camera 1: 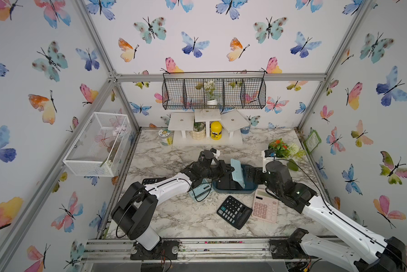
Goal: Put the calculator in the storage box
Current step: Place the calculator in the storage box.
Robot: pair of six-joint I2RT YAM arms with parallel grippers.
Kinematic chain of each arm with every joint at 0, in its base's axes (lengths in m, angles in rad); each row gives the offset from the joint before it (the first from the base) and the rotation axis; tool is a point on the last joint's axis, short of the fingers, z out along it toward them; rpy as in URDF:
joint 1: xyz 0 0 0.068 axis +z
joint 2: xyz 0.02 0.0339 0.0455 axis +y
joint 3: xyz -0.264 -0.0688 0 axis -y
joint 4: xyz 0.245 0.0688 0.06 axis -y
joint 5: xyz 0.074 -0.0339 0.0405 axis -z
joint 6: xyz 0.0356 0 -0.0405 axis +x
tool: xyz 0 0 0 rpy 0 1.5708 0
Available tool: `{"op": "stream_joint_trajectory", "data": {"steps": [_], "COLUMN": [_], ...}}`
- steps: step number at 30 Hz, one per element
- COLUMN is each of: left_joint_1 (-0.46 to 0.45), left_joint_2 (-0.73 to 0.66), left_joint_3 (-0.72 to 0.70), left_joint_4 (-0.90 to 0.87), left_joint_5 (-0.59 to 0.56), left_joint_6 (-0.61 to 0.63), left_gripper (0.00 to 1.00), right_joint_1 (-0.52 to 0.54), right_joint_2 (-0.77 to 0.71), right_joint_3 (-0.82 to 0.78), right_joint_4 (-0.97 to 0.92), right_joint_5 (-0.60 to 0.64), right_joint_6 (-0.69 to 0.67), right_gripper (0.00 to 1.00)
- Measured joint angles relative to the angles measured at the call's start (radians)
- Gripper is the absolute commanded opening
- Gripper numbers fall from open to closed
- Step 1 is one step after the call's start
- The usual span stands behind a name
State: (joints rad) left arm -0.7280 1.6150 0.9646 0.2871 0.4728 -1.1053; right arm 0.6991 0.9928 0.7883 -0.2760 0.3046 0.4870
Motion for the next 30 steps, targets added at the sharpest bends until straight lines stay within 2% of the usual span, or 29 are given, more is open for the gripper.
{"op": "stream_joint_trajectory", "data": {"steps": [17, 28, 30], "left_joint_1": [-0.007, -0.006, -0.006], "left_joint_2": [0.124, 0.193, 0.193], "left_joint_3": [-0.071, -0.008, 0.001], "left_joint_4": [0.209, 0.185, 0.164], "left_joint_5": [0.045, 0.043, 0.036], "left_joint_6": [-0.02, 0.031, 0.044], "left_gripper": [0.0, 0.0, 0.06], "right_joint_1": [0.0, 0.0, 0.0], "right_joint_2": [0.007, 0.015, 0.021], "right_joint_3": [-0.031, -0.041, -0.041], "right_joint_4": [0.016, 0.026, 0.029], "right_joint_5": [0.006, 0.006, 0.006], "right_joint_6": [-0.002, -0.002, -0.002], "right_gripper": [0.99, 0.99, 0.99]}}
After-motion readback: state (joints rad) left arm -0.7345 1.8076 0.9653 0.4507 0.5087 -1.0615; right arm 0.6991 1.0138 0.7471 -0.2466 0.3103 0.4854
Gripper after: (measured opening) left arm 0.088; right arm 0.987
